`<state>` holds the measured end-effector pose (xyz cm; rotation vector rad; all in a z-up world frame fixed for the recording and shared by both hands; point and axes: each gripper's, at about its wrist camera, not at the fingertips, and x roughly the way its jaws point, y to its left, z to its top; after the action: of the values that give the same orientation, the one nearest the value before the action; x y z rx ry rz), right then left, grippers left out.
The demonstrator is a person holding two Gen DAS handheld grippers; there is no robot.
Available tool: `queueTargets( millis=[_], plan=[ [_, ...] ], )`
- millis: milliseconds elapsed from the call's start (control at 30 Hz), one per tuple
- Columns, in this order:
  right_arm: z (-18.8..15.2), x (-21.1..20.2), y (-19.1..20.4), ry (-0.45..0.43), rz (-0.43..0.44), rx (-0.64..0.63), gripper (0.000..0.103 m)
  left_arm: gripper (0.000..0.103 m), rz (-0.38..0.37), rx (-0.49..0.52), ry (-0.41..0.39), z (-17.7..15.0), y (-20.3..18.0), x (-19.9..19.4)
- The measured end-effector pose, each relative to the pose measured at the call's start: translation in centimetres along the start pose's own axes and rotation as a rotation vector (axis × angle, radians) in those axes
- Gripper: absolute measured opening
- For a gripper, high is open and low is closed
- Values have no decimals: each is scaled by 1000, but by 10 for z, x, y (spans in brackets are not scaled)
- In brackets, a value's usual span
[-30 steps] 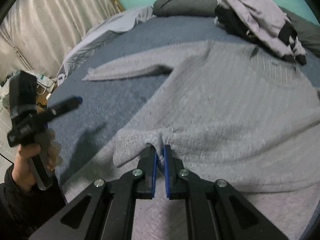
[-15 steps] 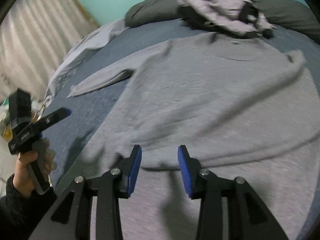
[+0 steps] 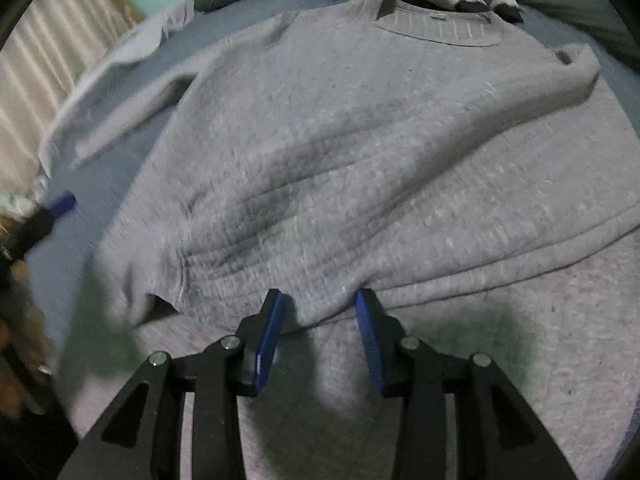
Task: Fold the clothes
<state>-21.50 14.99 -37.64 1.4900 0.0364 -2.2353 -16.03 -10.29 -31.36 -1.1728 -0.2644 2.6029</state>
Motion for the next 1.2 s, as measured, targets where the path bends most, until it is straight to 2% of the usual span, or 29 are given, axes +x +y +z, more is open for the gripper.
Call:
queueTargets(
  millis=[100, 200, 267, 367, 500, 567, 633, 733, 800, 900, 967, 1200],
  plan=[
    [1, -8, -4, 0, 13, 36, 38, 103, 4, 18, 18, -1, -3, 4],
    [5, -19, -6, -54, 10, 65, 38, 103, 8, 36, 35, -3, -7, 9],
    [6, -17, -2, -58, -2, 52, 38, 103, 10, 48, 47, -4, -9, 12],
    [6, -8, 5, -41, -38, 29, 38, 103, 14, 66, 64, -5, -12, 16],
    [-1, 0, 16, 1, -128, -44, 39, 103, 34, 95, 93, -8, -14, 23],
    [0, -9, 16, 2, -132, -26, 39, 103, 31, 87, 83, -6, -12, 20],
    [4, -20, 16, -30, -97, 11, 39, 103, 31, 72, 61, -2, -7, 14],
    [12, -26, 29, -51, -69, -21, 39, 103, 39, 42, 25, 3, 3, 4],
    [11, -21, 42, -33, -70, -70, 39, 103, 43, 20, 9, 5, 9, -2],
    [3, 2, 62, 42, -117, -156, 39, 103, 45, -2, 2, 5, 16, -6],
    [-5, 6, 64, 51, -141, -184, 39, 103, 45, -14, -2, 5, 21, -9],
    [-3, -18, 54, 16, -87, -125, 39, 103, 18, -17, 2, 6, 16, -8]
  ],
)
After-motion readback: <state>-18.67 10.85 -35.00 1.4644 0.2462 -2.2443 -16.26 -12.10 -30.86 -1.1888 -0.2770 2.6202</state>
